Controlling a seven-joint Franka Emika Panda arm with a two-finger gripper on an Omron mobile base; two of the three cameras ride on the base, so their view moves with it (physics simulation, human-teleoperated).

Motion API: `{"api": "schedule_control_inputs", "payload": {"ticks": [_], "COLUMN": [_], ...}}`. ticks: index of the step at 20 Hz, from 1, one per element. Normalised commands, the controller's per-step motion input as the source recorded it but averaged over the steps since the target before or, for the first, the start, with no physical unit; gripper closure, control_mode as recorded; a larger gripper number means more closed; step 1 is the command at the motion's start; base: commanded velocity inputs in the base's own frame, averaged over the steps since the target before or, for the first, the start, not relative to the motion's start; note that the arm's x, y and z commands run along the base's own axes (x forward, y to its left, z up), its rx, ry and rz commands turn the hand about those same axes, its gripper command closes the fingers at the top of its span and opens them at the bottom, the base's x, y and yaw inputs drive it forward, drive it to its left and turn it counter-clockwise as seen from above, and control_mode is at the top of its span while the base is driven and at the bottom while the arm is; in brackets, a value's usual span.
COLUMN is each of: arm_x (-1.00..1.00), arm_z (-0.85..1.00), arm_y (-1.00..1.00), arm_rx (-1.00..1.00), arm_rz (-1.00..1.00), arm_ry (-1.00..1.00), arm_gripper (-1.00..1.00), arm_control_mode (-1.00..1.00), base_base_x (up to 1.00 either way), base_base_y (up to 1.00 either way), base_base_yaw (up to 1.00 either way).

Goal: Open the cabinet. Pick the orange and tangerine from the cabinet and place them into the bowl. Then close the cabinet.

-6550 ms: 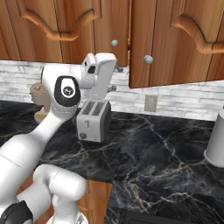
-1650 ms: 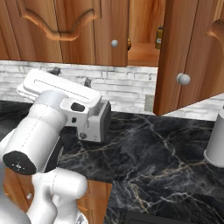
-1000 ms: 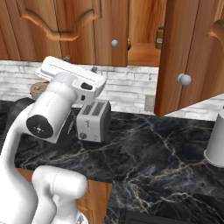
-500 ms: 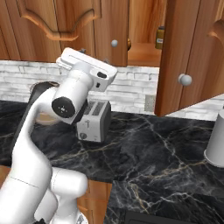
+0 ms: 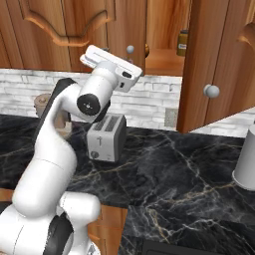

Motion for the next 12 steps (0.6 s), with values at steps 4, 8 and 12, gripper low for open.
{"api": "schedule_control_inputs", "payload": {"ticks": [4, 8, 12], "arm_x": [0.63, 0.86, 0.94], "arm_z": [0.17, 0.0, -0.03], "arm_y": [-0.26, -0.05, -0.15], "arm_rx": [0.09, 0.0, 0.01], "arm_rz": [0.0, 0.03, 0.06], "arm_ry": [0.0, 0.02, 0.05], "arm_gripper": [-1.0, -1.0, -1.0], "arm_control_mode": [-1.0, -1.0, -1.0], "base_base_x": [0.0, 0.0, 0.0], "base_base_y": [0.0, 0.0, 0.0], "base_base_yaw": [0.0, 0.0, 0.0]}}
